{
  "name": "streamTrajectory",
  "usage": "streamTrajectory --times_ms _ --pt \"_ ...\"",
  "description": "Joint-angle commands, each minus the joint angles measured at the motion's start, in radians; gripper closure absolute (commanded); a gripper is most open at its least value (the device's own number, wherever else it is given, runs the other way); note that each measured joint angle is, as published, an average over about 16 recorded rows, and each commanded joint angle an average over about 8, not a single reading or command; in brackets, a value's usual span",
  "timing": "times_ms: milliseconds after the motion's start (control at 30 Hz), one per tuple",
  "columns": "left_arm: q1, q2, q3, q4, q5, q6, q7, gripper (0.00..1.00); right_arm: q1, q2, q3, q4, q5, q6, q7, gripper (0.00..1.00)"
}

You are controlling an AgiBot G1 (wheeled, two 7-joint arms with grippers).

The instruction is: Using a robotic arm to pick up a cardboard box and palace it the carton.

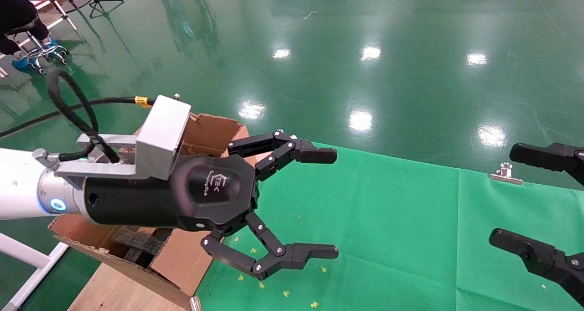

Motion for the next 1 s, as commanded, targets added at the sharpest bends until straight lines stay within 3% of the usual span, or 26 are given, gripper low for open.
streamTrajectory --times_ms 33,1000 --pt "-0.001 0.0 0.001 0.001 0.001 0.0 0.0 0.0 0.0 0.0 0.0 0.0 0.0 0.0 0.0 0.0" --pt "-0.004 0.0 0.004 0.003 0.004 -0.002 -0.001 0.0 0.0 0.0 0.0 0.0 0.0 0.0 0.0 0.0"
